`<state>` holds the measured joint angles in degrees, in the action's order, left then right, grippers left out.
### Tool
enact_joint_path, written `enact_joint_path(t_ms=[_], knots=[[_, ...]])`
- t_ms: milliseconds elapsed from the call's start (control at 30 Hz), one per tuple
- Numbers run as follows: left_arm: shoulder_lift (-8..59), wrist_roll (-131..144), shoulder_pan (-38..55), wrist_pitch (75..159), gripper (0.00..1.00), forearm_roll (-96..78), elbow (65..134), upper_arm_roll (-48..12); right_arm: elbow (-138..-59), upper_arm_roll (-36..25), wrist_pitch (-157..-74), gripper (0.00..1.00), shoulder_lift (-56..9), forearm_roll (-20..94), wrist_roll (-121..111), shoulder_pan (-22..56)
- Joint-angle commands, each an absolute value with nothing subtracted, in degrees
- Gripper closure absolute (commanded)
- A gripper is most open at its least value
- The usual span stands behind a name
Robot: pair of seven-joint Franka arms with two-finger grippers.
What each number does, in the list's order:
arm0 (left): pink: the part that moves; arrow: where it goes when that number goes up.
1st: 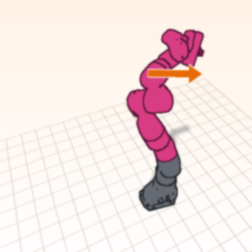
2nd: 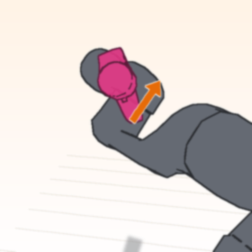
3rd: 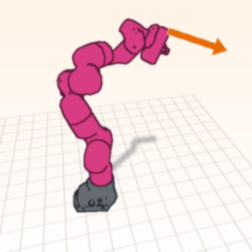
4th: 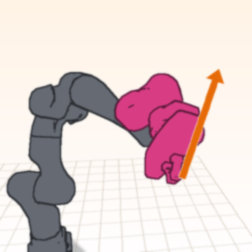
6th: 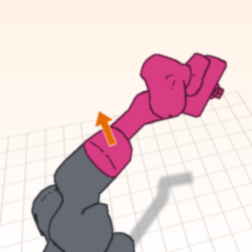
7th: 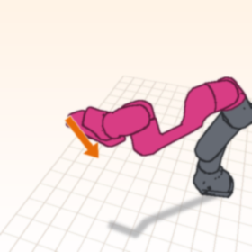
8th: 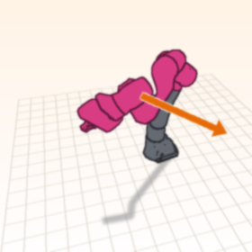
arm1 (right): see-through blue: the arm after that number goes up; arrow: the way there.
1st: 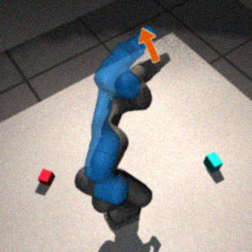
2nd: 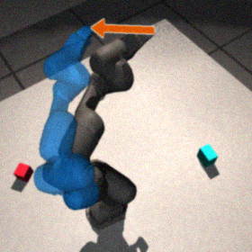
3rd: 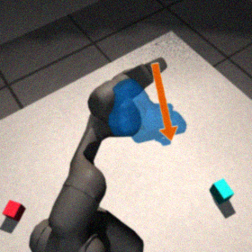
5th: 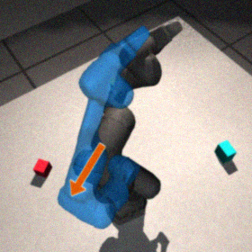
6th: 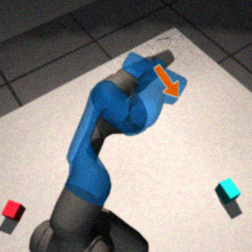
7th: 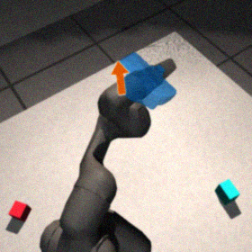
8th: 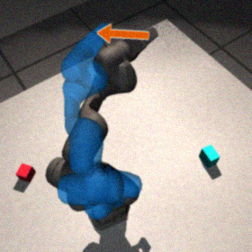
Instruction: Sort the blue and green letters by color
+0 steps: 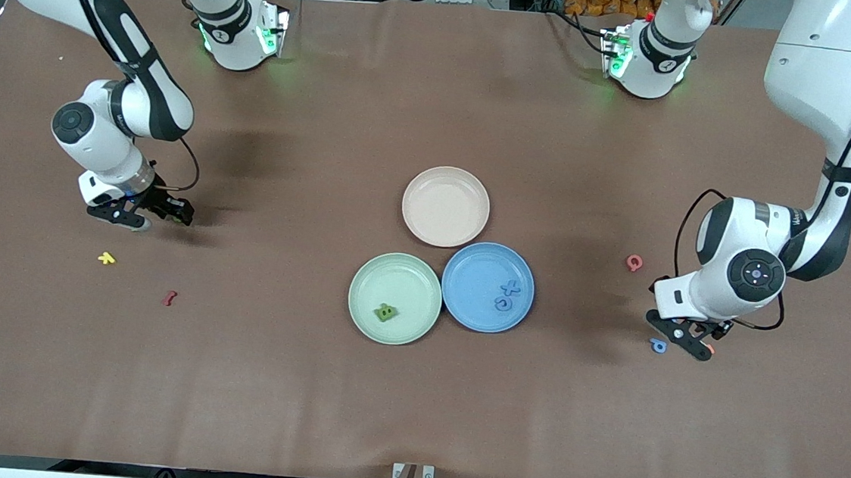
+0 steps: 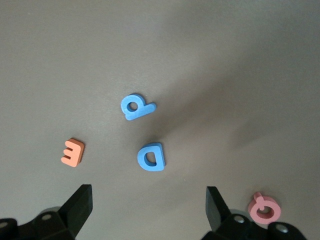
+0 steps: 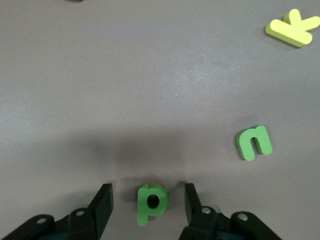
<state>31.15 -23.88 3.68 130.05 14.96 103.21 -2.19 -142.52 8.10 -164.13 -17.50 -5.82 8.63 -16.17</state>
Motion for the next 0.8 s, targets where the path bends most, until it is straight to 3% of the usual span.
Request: enact_joint_path(t_ms=[0, 300, 534, 767], knots=[[31.72, -25.93, 3.08, 131.92, 0.0, 16.35, 104.15, -3.08, -143.26, 8.61, -165.15, 0.45, -17.75, -5.89, 9.93, -16.61], [34.63, -27.95, 1.15, 135.52, 0.0, 16.17, 104.15, -3.08, -143.26, 8.61, -165.23, 0.66, -18.19, -5.89, 9.93, -16.61], [35.33, -28.21, 0.7, 136.67, 0.0, 15.56, 104.15, -3.08, -143.17, 8.7, -165.15, 0.99, -18.19, -5.89, 9.93, -16.52], [35.24, -30.4, 0.18, 136.67, 0.0, 10.9, 104.24, -3.08, -142.74, 8.79, -164.8, 1.0, -17.93, -5.89, 10.37, -16.0]])
